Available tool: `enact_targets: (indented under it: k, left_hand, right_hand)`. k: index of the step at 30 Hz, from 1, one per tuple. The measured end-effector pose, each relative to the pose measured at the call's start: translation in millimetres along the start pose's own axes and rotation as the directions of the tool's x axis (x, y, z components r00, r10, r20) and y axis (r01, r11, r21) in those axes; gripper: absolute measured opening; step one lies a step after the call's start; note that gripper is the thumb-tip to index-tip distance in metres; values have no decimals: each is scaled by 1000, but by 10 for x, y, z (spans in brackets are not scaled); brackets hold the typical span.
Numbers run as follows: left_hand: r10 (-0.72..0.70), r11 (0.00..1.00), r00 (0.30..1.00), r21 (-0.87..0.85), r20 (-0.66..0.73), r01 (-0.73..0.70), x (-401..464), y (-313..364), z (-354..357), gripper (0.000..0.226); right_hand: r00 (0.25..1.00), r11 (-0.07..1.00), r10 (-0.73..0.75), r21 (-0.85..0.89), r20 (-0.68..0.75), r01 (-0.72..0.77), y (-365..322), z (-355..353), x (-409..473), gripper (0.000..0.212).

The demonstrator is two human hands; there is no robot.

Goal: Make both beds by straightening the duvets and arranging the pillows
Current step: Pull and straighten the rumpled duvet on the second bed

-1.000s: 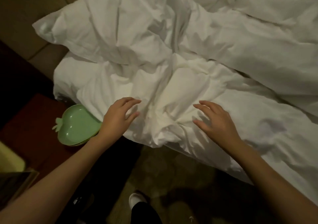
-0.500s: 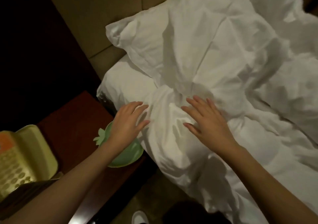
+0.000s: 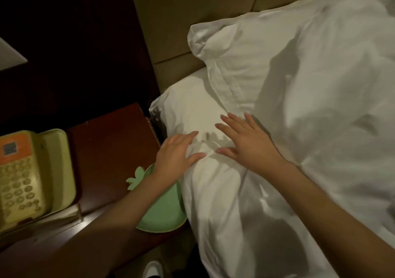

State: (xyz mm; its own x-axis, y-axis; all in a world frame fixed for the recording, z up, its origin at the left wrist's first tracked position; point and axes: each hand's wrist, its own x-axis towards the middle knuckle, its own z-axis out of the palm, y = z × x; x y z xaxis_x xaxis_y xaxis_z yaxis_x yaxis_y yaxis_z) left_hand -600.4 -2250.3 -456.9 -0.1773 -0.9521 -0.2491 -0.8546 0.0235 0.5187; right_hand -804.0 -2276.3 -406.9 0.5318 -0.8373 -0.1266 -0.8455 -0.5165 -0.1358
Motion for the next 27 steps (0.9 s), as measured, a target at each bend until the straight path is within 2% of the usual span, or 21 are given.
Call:
enact_targets:
  k: [3,5,8,12,17,19,21,24,26,27]
  left_hand:
    - [-109,989,993,-93,49,113,77,91,1,64]
    - [-149,973,988,-171,37,153,74,147,-15,54]
    - [-185,960,981,-224,-56,168,57,242,-141,46]
    - [-198,959,948,-250,-249,135,74,472,-514,39]
    - [-244,962,867,-223,-435,159,243,612,-1076,33]
    - [-285,954,822,-230,-493,193,271,574,-1305,31]
    - [-306,951,788,-212,-534,226,266,526,-1508,30]
    - [-308,951,734,-181,-606,250,245,437,-1758,30]
    - [-311,949,701,-168,-642,267,234,369,-1880,29]
    - [-308,949,691,-156,-654,275,231,339,-1924,29]
  right_hand:
    - [993,996,8,83,120,-18,224,34,22,95]
    - [975,996,30,75,220,-48,317,47,12,106]
    - [960,971,57,208,275,-117,366,-13,65,82]
    - [952,898,115,381,282,-221,433,-216,142,62]
    - [980,826,107,534,167,-181,424,-561,284,52]
    - [984,819,95,550,149,-163,392,-755,393,55]
    - [987,852,90,503,131,-144,343,-920,522,61]
    - [995,961,99,257,25,-103,205,-1026,750,66]
    - [987,984,146,109,-64,-139,124,-1060,917,68]
    - [977,979,190,88,-95,-182,99,-1092,998,66]
